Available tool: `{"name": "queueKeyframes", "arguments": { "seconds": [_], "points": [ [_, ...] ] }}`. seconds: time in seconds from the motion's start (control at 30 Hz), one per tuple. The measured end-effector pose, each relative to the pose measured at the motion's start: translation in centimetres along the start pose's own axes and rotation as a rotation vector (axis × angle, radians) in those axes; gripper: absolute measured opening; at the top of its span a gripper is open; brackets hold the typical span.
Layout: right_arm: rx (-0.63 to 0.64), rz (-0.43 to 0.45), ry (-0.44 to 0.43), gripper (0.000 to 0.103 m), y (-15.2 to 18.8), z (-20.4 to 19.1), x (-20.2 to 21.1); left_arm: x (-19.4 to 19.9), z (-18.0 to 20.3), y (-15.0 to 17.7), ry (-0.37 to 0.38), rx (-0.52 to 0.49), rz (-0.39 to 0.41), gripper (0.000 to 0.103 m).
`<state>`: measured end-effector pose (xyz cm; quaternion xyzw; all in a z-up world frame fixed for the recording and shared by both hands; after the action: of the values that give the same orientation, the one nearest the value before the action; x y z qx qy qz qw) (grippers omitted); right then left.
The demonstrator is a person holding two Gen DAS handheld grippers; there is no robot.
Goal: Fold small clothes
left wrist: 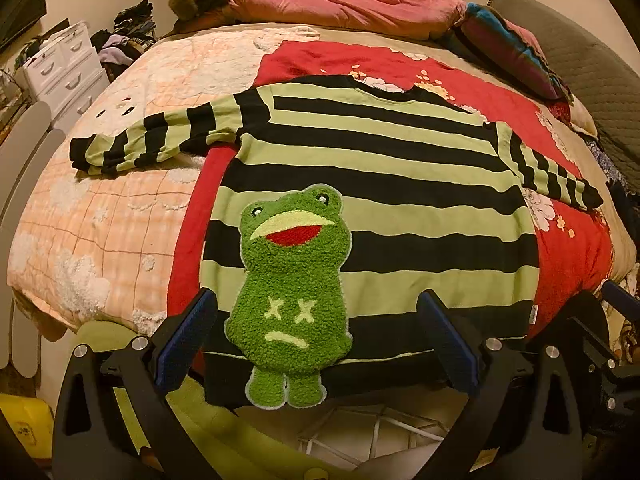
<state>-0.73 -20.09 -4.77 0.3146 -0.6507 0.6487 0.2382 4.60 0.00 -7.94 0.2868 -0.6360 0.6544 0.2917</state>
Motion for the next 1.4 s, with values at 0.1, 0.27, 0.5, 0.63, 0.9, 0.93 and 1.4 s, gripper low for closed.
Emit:
{"name": "queueKeyframes", "arguments": {
  "seconds": [0.1,0.27,0.5,0.63,0.9,0.93,1.4],
  "points": [
    [-0.001,0.001,0.000,0.095,-0.02,0.01,0.00,-0.04,-0.02,-0.01,0.002,-0.001,-0.001,0.099],
    [0.003,-0.003,0.001,0.095,0.08,-0.12,-0.04,0.05,0.08,-0.06,0.004,-0.006,0.001,0.099],
    [0.000,-0.004,0.001,0.095,0.10,-0.12,-0.10,0.13,0.16,-0.11,0.005,-0.010,0.002,0.099],
    [0.001,-0.008,-0.001,0.095,0.08,-0.12,-0.12,0.21,0.35,-0.14,0.005,-0.015,0.005,0.099],
    [0.002,-0.007,-0.001,0.095,0.05,-0.08,-0.11,0.21,0.37,-0.10,0.004,-0.016,0.005,0.099],
    [0.001,-0.007,-0.001,0.095,0.06,-0.09,-0.13,0.20,0.37,-0.11,0.005,-0.014,0.005,0.099],
    [-0.007,-0.004,0.000,0.095,-0.02,-0.08,-0.28,-0.11,-0.29,-0.25,-0.011,-0.018,0.004,0.099]
  ]
}}
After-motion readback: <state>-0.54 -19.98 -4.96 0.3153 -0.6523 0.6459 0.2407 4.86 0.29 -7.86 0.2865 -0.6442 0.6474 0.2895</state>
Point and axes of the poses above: each gripper's, at about its wrist camera, not at the fingertips, and x roughly against the way its jaws point, z to its right, y to its underside, the point moved 9 cm from there along -x, roughly the way its jaws point, and after that the axes turned 11 degrees about z, right-handed, at the moved point
